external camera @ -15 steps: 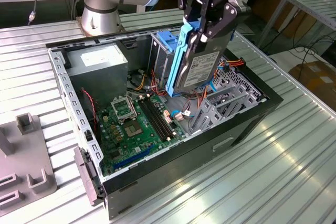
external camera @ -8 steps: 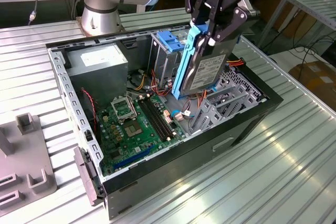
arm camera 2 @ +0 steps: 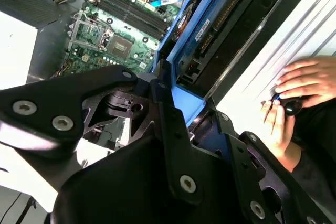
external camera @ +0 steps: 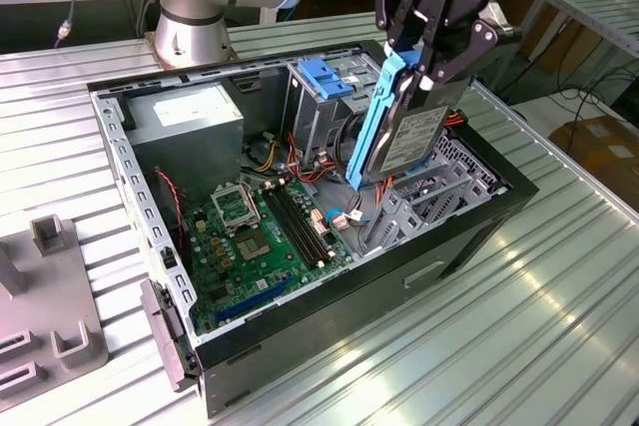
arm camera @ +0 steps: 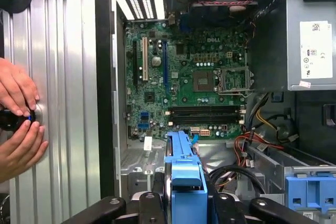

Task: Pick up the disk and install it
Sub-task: 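Insert the disk into the insertion slot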

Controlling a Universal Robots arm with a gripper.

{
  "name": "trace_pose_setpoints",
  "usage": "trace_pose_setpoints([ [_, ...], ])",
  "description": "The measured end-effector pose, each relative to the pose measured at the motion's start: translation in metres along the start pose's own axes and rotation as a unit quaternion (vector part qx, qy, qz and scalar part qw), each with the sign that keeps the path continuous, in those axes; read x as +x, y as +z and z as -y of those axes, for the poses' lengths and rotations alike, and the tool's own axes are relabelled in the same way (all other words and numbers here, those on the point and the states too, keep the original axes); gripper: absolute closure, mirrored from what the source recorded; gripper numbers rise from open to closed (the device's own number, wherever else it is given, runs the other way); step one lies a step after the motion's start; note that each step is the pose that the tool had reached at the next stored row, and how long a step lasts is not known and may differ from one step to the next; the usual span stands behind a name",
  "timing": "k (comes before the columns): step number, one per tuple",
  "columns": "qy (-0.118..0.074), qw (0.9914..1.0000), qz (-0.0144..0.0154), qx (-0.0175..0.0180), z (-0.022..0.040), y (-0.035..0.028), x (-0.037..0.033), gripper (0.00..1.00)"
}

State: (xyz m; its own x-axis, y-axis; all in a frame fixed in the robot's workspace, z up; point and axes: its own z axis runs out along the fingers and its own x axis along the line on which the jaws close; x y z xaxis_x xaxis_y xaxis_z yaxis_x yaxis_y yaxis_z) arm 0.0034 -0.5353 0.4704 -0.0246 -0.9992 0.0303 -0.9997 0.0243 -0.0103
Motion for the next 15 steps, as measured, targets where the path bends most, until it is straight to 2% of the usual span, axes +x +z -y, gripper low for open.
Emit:
trace_pose_setpoints([
  [5,0.0,1.0,-0.001,0.0,0.0176,0.0014,0.0014,0.63],
  [8,0.0,1.0,-0.0018,0.0,0.032,0.0028,0.0023,0.63],
  [13,0.0,1.0,-0.002,0.0001,0.0444,0.005,0.0039,0.63],
  [15,0.0,1.0,-0.0022,0.0,0.0475,0.0053,0.004,0.63],
])
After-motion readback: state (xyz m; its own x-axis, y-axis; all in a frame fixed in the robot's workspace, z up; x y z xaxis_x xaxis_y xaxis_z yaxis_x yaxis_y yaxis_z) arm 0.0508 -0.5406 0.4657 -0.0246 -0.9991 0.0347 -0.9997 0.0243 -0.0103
